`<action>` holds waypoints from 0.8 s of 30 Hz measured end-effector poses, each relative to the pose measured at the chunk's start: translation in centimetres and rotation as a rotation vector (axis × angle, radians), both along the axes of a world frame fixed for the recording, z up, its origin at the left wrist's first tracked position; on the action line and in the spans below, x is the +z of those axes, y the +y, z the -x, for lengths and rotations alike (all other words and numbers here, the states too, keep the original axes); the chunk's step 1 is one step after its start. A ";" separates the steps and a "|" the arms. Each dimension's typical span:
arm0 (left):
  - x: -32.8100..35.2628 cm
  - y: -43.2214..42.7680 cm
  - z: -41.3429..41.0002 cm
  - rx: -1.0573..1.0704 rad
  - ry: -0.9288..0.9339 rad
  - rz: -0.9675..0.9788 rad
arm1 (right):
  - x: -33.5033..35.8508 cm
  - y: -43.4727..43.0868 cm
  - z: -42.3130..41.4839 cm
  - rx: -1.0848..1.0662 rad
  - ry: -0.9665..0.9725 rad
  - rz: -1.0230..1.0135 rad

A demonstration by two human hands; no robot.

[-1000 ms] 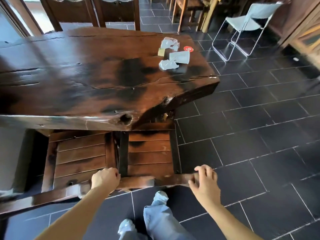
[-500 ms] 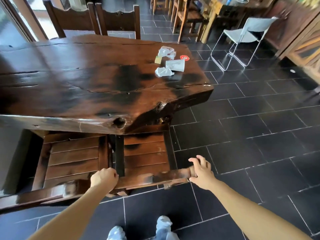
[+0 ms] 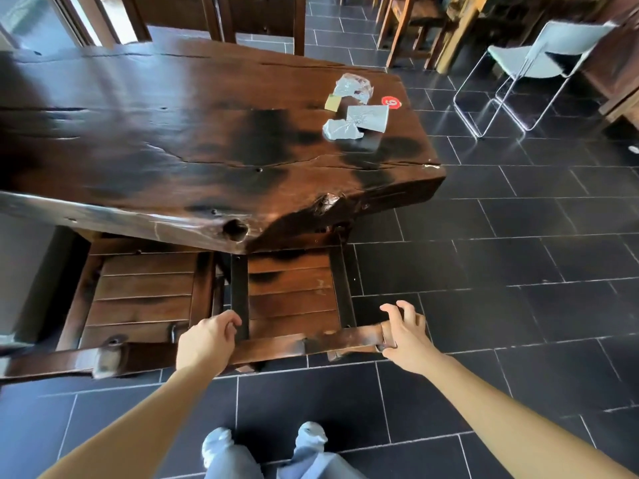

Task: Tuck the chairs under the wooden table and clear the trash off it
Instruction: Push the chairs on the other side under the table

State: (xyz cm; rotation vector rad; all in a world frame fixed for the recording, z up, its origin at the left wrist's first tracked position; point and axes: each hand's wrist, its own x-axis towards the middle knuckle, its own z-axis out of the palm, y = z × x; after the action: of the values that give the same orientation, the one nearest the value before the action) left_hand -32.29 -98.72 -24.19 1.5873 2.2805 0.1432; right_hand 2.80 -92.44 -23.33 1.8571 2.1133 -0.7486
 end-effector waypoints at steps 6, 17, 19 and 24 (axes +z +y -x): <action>0.6 0.0 0.4 0.012 -0.006 0.020 | 0.1 -0.2 0.6 0.017 -0.009 -0.021; 0.1 0.6 2.5 0.055 0.010 -0.012 | 0.3 -1.0 2.6 0.014 -0.023 -0.056; 0.1 0.6 2.2 0.070 0.019 -0.010 | 0.3 -1.1 2.7 0.019 -0.029 -0.059; 0.0 0.2 2.4 0.004 0.095 -0.005 | 1.0 -1.0 2.7 0.062 -0.080 -0.113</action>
State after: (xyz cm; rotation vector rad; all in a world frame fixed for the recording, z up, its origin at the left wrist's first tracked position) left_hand -34.71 -98.57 -24.20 1.6240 2.3564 0.0758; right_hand 0.12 -93.46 -22.33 1.8352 2.1924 -0.5419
